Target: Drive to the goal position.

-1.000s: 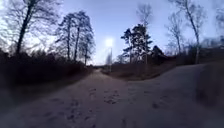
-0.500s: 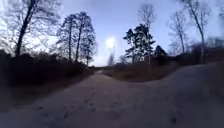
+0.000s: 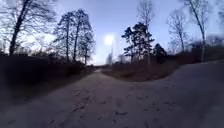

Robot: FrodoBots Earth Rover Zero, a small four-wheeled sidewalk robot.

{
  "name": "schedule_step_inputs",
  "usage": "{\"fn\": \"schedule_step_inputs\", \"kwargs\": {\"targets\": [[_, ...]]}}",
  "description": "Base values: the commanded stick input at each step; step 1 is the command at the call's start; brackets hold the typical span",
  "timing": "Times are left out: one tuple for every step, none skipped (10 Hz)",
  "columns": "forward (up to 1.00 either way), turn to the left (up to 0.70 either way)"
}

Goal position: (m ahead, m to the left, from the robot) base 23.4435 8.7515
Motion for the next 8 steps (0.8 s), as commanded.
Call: {"fn": "schedule_step_inputs", "kwargs": {"targets": [[1.00,0.00],[1.00,0.00],[1.00,0.00],[1.00,0.17],[1.00,0.39],[1.00,0.40],[1.00,0.29],[1.00,0.04]]}}
